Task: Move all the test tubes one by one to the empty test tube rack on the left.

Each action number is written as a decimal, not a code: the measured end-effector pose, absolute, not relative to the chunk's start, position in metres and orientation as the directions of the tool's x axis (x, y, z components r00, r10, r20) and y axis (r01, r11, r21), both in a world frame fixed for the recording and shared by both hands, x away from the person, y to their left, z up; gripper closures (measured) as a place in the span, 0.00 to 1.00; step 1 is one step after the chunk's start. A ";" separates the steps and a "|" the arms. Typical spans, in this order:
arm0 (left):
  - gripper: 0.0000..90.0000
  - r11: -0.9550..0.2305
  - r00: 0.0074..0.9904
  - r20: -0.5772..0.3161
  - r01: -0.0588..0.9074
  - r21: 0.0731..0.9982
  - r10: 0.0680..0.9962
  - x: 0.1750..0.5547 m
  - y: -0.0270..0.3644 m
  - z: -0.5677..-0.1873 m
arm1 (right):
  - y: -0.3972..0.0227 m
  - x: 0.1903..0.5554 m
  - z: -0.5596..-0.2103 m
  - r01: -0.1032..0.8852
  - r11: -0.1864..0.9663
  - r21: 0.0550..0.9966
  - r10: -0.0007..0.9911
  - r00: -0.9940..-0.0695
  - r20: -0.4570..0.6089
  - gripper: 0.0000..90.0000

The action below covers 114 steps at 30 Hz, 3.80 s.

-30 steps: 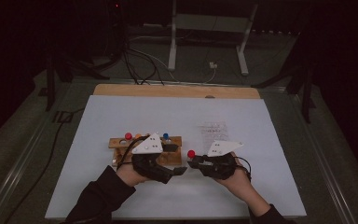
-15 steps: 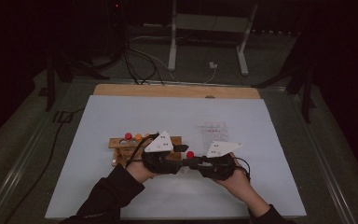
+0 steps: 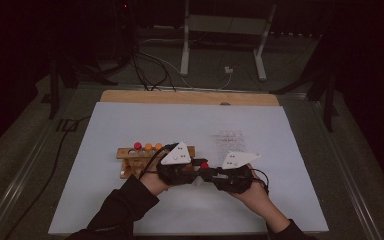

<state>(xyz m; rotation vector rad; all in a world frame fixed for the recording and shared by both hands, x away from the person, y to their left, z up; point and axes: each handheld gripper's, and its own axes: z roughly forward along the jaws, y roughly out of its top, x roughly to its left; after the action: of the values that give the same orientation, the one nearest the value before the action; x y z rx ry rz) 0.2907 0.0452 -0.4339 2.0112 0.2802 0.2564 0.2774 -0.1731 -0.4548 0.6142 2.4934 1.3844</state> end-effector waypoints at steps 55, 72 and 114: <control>0.79 -0.347 0.840 0.114 0.093 0.933 0.531 0.264 0.152 -0.377 | -0.176 0.277 -0.453 0.260 0.391 0.883 0.502 -0.864 0.033 0.00; 0.79 -0.314 0.762 0.115 0.121 0.942 0.637 0.264 0.198 -0.367 | -0.176 0.276 -0.451 0.246 0.386 0.889 0.496 -0.868 0.025 0.00; 0.79 -0.227 0.636 0.046 0.206 0.952 0.770 0.309 0.231 -0.415 | -0.178 0.278 -0.452 0.249 0.390 0.886 0.500 -0.866 0.023 0.00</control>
<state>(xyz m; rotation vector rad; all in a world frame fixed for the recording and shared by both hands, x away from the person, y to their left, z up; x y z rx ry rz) 0.3093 0.2314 -0.4153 1.7603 0.7930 0.6411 0.2781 -0.1782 -0.4525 0.6620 2.4027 1.4672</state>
